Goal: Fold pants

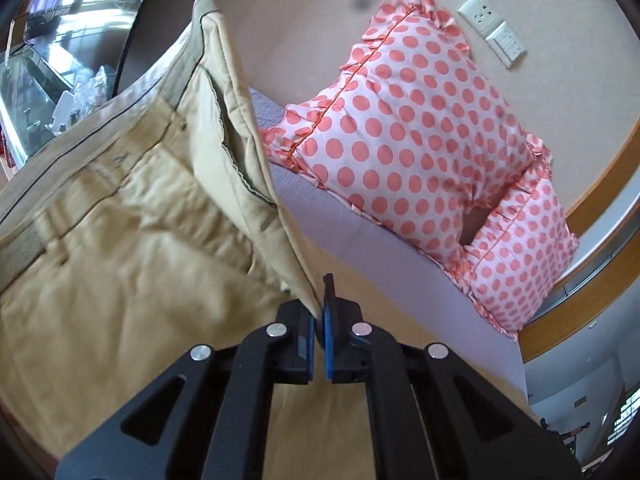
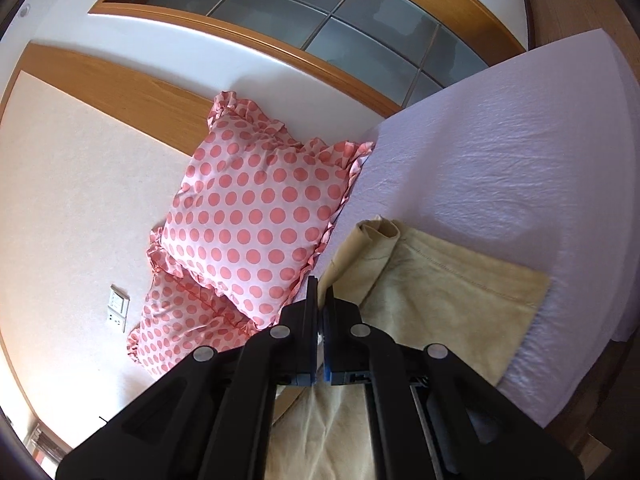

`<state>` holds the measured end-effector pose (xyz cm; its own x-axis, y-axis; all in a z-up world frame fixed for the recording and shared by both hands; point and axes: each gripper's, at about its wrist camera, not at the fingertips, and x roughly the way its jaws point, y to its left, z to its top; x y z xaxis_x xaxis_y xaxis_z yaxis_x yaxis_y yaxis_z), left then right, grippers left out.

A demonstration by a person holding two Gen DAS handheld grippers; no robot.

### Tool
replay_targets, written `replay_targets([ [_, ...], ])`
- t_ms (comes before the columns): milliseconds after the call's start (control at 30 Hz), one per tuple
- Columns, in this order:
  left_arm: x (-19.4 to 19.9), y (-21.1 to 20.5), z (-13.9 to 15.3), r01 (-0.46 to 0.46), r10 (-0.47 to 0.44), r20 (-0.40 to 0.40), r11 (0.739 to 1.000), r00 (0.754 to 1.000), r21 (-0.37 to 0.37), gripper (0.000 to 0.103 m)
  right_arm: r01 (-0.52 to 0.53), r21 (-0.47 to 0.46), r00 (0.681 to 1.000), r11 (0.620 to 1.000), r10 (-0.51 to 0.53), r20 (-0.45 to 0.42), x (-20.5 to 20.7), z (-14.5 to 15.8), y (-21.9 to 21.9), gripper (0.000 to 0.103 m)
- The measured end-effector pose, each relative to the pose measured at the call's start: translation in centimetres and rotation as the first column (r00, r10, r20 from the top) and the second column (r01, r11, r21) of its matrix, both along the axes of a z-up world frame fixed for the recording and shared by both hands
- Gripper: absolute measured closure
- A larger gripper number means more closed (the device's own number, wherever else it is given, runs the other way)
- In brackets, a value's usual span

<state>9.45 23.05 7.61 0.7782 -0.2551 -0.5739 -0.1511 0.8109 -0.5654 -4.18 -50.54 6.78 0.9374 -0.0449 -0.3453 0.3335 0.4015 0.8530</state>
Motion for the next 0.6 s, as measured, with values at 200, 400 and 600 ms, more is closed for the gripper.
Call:
replay_targets([
  [200, -9.2, -0.1, -5.0, -0.027, 0.027, -0.067, 1.0, 0.997, -0.005, 0.1, 0.027, -0.026, 0.995, 0.999, -0.029, -0.093, -2.0, -0.9, 0.1, 0.101],
  [400, -10.7, 0.2, -6.8, -0.023, 0.02, -0.064, 0.998, 0.998, -0.05, 0.1, 0.04, -0.01, 0.989, 0.999, -0.041, -0.142, -3.4, -2.1, -0.2, 0.101],
  [600, -11.2, 0.1, -6.9, -0.006, 0.004, -0.047, 0.999, 0.999, -0.045, 0.1, 0.052, -0.002, 0.985, 0.999, -0.052, -0.165, -4.0, -2.7, -0.2, 0.101],
])
